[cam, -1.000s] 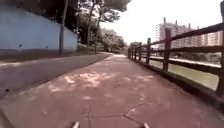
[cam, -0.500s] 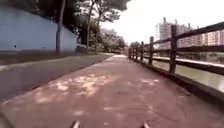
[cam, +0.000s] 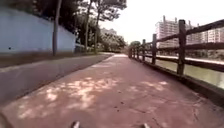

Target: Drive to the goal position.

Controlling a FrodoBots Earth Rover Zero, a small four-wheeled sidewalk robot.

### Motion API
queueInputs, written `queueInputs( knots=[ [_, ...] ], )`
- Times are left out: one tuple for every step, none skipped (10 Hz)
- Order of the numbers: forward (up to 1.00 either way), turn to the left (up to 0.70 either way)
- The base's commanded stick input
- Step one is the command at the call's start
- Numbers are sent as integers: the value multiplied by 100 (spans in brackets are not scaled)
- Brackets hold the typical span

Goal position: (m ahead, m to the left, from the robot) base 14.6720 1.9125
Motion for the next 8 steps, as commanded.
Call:
queueInputs(
  knots=[
    [70, 0],
    [70, 0],
    [70, 0],
    [70, 0],
    [70, 0],
    [70, 0],
    [70, 0],
    [70, 0]
  ],
)
